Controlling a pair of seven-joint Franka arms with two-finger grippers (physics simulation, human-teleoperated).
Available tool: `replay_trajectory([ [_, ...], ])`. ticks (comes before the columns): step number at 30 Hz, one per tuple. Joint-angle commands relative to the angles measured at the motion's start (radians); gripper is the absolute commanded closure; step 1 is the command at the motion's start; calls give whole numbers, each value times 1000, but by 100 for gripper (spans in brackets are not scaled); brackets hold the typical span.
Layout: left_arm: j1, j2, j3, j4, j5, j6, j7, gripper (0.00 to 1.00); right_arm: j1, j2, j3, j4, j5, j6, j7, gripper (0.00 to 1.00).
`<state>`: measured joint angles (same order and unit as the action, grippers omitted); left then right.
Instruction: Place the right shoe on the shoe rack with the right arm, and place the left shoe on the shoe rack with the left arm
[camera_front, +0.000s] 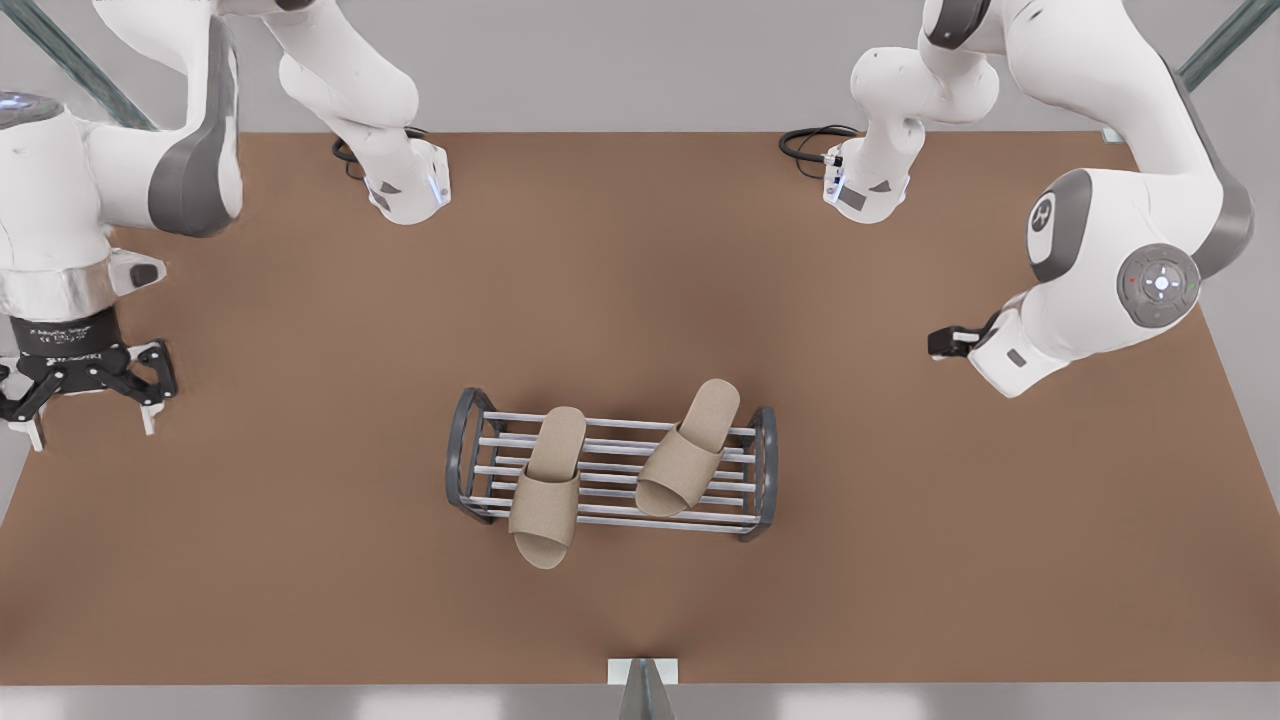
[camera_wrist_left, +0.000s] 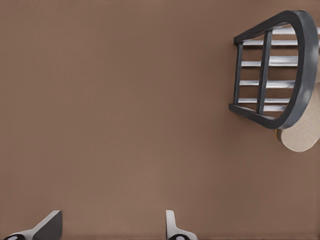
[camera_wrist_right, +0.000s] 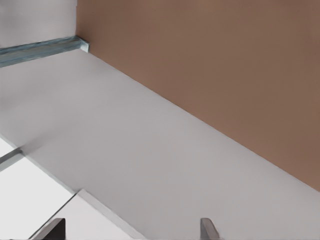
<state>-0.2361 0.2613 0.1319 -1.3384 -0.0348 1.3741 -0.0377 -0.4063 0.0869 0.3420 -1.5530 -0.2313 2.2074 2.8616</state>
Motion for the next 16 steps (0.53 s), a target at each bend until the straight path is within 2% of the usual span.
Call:
replay_trajectory([
  [1, 1, 3, -2, -2, 15, -24, -16, 0, 50, -6, 2, -41, 115, -474, 2580, 0],
  [2, 1, 4, -2, -4, 15, -29, -18, 0, 31, -1, 0, -50, 115, -495, 2975, 0],
  [3, 1, 6, -2, -4, 15, -35, -18, 0, 1, 7, 0, -81, 110, -543, 2977, 0],
  [4, 1, 7, -2, -5, 15, -33, -18, 0, 6, 74, 2, 6, 109, -676, 2894, 0],
  [5, 1, 10, -2, -4, 15, -33, -19, 0, 17, 191, 2, 152, 99, -690, 2817, 2],
  [6, 1, 12, -2, -4, 15, -35, -21, 0, 30, 201, 12, 154, 64, -661, 2891, 0],
  [7, 1, 13, -2, -4, 15, -35, -25, 0, 63, 183, 5, 153, 63, -658, 3090, 0],
  [8, 1, 13, -2, -4, 15, -35, -25, 0, 158, 151, -69, 133, 67, -661, 3343, 0],
  [9, 1, 13, -2, -4, 15, -35, -25, 0, 240, 91, -129, 74, 105, -635, 3472, 2],
  [10, 1, 13, -2, -5, 15, -35, -25, 0, 340, 50, -254, 27, 139, -606, 3474, 0],
  [11, 1, 13, -2, -4, 15, -35, -25, 0, 337, 39, -255, -29, 153, -584, 3474, 0],
  [16, 1, 29, -2, 4, 12, -52, -25, 0, 334, 66, -271, 17, 155, -578, 3564, 0],
])
